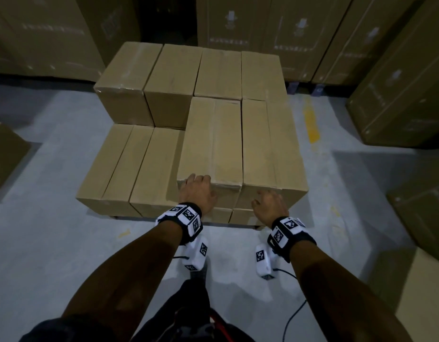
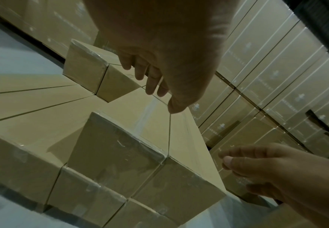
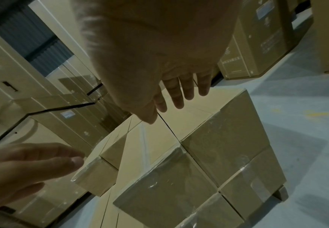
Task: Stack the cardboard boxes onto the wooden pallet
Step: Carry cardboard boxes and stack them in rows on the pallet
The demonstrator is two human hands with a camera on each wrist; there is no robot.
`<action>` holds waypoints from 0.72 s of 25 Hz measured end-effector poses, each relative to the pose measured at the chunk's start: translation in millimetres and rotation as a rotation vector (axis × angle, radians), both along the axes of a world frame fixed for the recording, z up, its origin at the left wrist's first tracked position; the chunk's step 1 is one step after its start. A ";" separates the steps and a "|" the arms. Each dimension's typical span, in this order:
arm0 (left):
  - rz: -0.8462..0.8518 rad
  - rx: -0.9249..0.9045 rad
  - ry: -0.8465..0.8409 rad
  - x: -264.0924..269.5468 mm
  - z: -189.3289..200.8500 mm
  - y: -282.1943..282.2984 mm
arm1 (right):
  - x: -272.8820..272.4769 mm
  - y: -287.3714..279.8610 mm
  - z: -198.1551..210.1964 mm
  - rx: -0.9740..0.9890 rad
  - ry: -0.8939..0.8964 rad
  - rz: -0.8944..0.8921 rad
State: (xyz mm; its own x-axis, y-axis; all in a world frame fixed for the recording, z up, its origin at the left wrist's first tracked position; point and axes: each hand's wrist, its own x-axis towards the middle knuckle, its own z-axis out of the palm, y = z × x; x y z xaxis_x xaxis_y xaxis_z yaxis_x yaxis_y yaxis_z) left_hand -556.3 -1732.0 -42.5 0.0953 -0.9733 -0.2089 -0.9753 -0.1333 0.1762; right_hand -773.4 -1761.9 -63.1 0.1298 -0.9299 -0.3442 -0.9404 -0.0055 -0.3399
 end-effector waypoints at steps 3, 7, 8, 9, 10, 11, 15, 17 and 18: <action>-0.025 0.004 0.014 10.7 -11.1 -59.4 | 10.2 -52.8 -4.1 0.014 0.000 -0.034; -0.070 0.046 0.056 11.7 -18.2 -126.3 | 13.0 -114.0 -4.4 0.061 0.028 -0.125; -0.076 0.059 0.071 9.6 -19.6 -137.9 | 10.0 -126.1 -4.9 0.072 0.022 -0.143; -0.082 0.080 0.084 5.6 -22.1 -152.5 | 4.9 -140.4 -6.3 0.082 0.017 -0.167; -0.086 0.091 0.096 1.6 -25.8 -163.8 | -0.3 -151.8 -6.9 0.087 0.017 -0.190; -0.088 0.113 0.112 -4.6 -29.9 -178.5 | -7.2 -166.8 -9.2 0.091 0.017 -0.214; -0.028 0.172 0.193 -30.6 -51.7 -233.5 | -34.9 -230.6 -25.9 0.104 -0.022 -0.309; 0.035 0.187 0.244 -46.3 -68.4 -268.2 | -51.5 -273.0 -42.0 0.103 -0.062 -0.346; 0.074 0.199 0.272 -52.4 -76.5 -280.6 | -58.5 -290.0 -49.6 0.098 -0.080 -0.361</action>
State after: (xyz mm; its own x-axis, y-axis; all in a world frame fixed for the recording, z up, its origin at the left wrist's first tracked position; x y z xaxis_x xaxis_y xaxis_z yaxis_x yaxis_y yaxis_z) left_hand -608.7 -2012.5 -119.0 0.0784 -0.9037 -0.4210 -0.8824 -0.2594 0.3924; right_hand -832.0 -2051.9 -112.7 -0.1695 -0.8838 -0.4361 -0.8464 0.3572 -0.3950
